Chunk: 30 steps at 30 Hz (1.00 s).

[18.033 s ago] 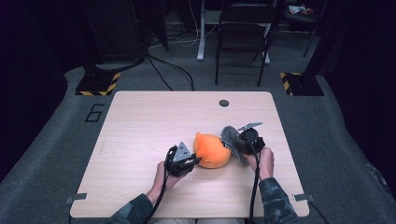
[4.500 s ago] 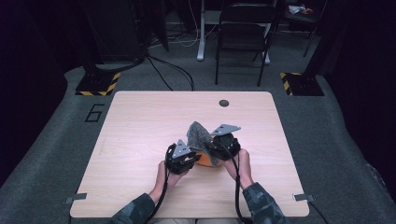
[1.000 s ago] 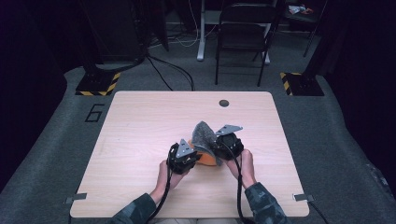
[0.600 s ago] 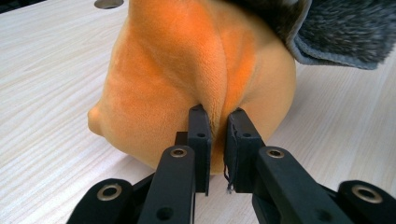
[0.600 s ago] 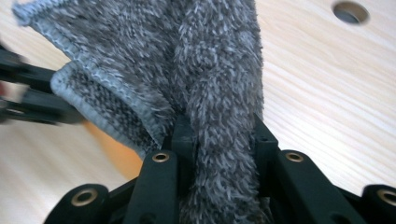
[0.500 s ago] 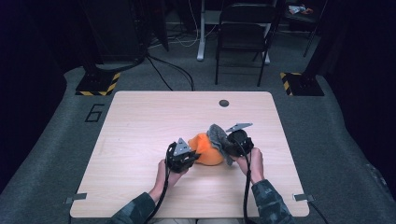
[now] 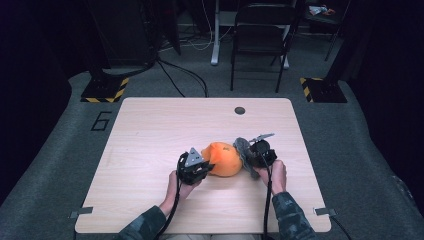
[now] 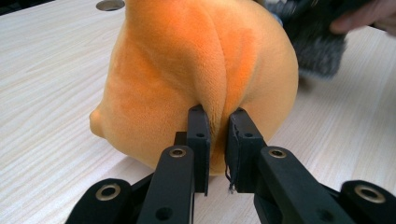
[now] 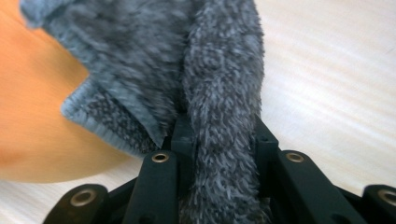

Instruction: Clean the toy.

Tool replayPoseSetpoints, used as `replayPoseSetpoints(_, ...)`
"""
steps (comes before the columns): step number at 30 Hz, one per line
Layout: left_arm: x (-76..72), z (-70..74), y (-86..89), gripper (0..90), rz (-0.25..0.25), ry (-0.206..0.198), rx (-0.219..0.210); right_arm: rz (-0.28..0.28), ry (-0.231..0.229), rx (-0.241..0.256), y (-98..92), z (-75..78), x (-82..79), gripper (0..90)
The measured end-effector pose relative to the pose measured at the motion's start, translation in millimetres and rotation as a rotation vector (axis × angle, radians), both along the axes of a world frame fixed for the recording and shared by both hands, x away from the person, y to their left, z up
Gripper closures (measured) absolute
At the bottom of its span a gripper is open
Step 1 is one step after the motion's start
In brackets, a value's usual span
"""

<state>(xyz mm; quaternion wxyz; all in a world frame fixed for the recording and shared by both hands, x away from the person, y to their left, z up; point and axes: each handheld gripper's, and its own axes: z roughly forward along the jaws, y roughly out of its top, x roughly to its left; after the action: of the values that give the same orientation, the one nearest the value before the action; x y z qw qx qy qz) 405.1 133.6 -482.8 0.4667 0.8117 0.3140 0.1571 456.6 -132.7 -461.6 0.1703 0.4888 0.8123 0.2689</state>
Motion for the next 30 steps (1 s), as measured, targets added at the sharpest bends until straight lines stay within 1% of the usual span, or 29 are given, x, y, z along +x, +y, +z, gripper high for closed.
replayPoseSetpoints(2,0.0,0.4,0.2,80.8,-0.003,-0.002,0.007,0.001,-0.049,0.042,-0.6,17.0,-6.0,70.1)
replayPoseSetpoints(3,-0.3,0.3,-0.6,80.8,-0.003,-0.004,0.005,0.011,-0.075,0.062,-1.1,22.7,-7.9,70.1)
replayPoseSetpoints(4,-0.6,0.4,-1.1,80.8,-0.005,-0.006,0.008,0.022,-0.099,0.098,-0.4,30.8,-11.8,70.1)
replayPoseSetpoints(5,-1.0,0.5,-1.9,80.8,-0.008,-0.008,0.008,0.038,-0.122,0.129,1.7,38.5,-16.3,70.1)
replayPoseSetpoints(6,-1.5,0.6,-2.7,80.8,-0.007,-0.011,0.012,0.071,-0.146,0.142,3.2,45.3,-19.8,70.1)
replayPoseSetpoints(7,-1.9,0.8,-3.0,80.8,-0.01,-0.012,0.015,0.087,-0.159,0.172,7.8,51.5,-23.9,70.1)
replayPoseSetpoints(8,-2.0,0.8,-3.3,80.8,-0.011,-0.016,0.016,0.105,-0.175,0.191,13.3,56.6,-28.1,70.0)
replayPoseSetpoints(10,-1.9,0.9,-3.0,80.7,-0.014,-0.014,0.014,0.147,-0.195,0.2,26.4,62.0,-34.9,69.8)
replayPoseSetpoints(11,-1.9,0.8,-3.0,80.7,-0.013,-0.015,0.013,0.169,-0.21,0.195,33.2,62.4,-37.4,69.7)
replayPoseSetpoints(13,-2.3,1.0,-3.5,80.6,-0.016,-0.015,0.016,0.188,-0.23,0.161,46.1,58.7,-41.6,69.2)
replayPoseSetpoints(14,-3.0,0.8,-4.3,80.6,-0.016,-0.013,0.011,0.195,-0.232,0.117,51.5,54.4,-41.5,68.5)
replayPoseSetpoints(15,-2.9,0.6,-4.9,80.5,-0.018,-0.015,0.021,0.194,-0.219,0.077,56.6,47.1,-40.2,67.3)
replayPoseSetpoints(17,-2.9,-1.0,-5.6,80.3,-0.02,-0.008,0.02,0.179,-0.216,0.065,58.0,36.4,-37.3,65.8)
replayPoseSetpoints(18,-2.9,-1.4,-5.8,80.2,-0.019,-0.011,0.019,0.179,-0.206,0.059,57.0,34.9,-35.0,64.6)
replayPoseSetpoints(20,-3.3,-1.8,-6.5,80.2,-0.021,-0.005,0.018,0.175,-0.178,0.1,52.6,33.1,-31.1,62.3)
replayPoseSetpoints(21,-3.4,-2.1,-6.8,80.1,-0.021,-0.009,0.023,0.181,-0.166,0.101,51.6,32.3,-30.3,61.5)
replayPoseSetpoints(22,-3.6,-2.3,-7.3,80.1,-0.019,-0.011,0.024,0.184,-0.171,0.102,50.1,30.3,-30.5,61.6)
replayPoseSetpoints(23,-3.6,-2.1,-7.4,80.1,-0.021,-0.01,0.025,0.175,-0.176,0.105,51.1,29.9,-31.0,61.9)
replayPoseSetpoints(26,-3.0,-2.0,-6.4,80.1,-0.022,-0.01,0.022,0.183,-0.194,0.077,53.1,30.5,-33.1,65.8)
replayPoseSetpoints(28,-2.8,-2.3,-5.9,80.2,-0.02,-0.004,0.01,0.188,-0.204,0.063,53.2,31.1,-32.9,67.5)
replayPoseSetpoints(29,-2.2,-2.0,-5.3,80.2,-0.022,-0.009,0.013,0.189,-0.197,0.065,52.1,31.4,-32.6,67.6)
replayPoseSetpoints(30,-2.2,-2.0,-5.1,80.2,-0.022,-0.009,0.011,0.177,-0.189,0.075,51.3,31.7,-32.3,67.7)
